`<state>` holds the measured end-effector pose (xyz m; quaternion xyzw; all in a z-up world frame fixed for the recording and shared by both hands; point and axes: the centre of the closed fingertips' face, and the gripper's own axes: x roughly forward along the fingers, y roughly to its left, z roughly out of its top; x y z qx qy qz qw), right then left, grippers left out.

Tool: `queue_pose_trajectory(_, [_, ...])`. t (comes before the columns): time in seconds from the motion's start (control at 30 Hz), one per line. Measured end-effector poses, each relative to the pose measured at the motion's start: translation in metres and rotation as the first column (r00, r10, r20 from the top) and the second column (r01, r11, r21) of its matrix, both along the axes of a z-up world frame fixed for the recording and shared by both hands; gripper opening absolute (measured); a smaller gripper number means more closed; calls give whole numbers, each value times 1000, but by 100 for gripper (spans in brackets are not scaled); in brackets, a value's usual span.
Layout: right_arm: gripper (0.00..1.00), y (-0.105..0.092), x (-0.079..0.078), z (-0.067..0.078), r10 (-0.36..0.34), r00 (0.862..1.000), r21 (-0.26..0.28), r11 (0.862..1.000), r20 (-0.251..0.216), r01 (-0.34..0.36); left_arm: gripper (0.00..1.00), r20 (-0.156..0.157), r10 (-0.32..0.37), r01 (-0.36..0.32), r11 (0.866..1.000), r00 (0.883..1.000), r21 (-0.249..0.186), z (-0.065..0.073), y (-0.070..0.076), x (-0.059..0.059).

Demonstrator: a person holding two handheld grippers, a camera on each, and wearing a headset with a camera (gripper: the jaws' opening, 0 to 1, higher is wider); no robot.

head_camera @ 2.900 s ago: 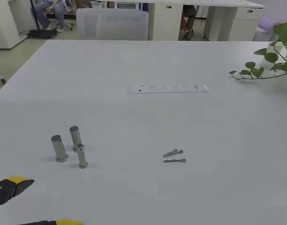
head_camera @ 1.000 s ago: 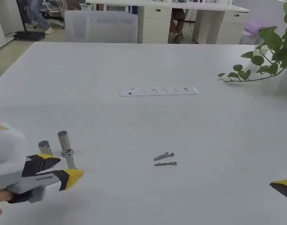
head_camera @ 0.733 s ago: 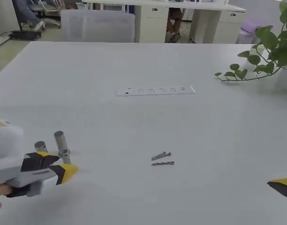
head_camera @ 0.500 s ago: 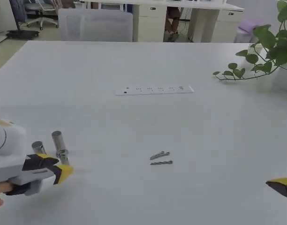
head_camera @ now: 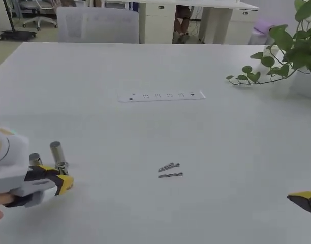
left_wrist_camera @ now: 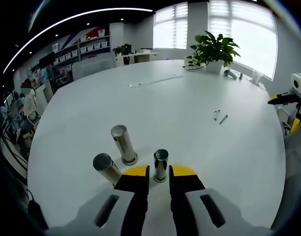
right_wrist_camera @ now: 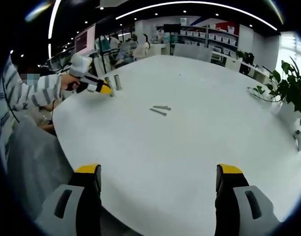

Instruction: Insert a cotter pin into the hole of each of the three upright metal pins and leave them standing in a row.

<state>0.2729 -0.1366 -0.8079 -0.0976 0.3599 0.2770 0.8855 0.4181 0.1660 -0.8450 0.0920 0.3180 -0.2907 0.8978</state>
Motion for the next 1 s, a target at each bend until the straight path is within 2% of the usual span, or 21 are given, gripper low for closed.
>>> queue_pose_trajectory(0.3, [97, 2, 0, -2, 8, 1000, 1, 1000, -6, -8, 8, -21, 6, -6, 1000, 1000, -6, -2, -1, 0])
queue_pose_trajectory(0.6, [97, 5, 2, -3, 14, 1000, 8, 1000, -7, -14, 7, -11, 15, -15, 1000, 1000, 11, -3, -2, 2])
queue_pose_trajectory(0.9, [97, 5, 3, -5, 24, 1000, 12, 1000, -12, -24, 7, -43, 64, -64, 998, 997, 4, -3, 0, -2])
queue_pose_trajectory(1.0, [95, 6, 4, -4, 26, 1000, 15, 1000, -6, -26, 7, -38, 79, -79, 997, 996, 0, 0, 1, -2])
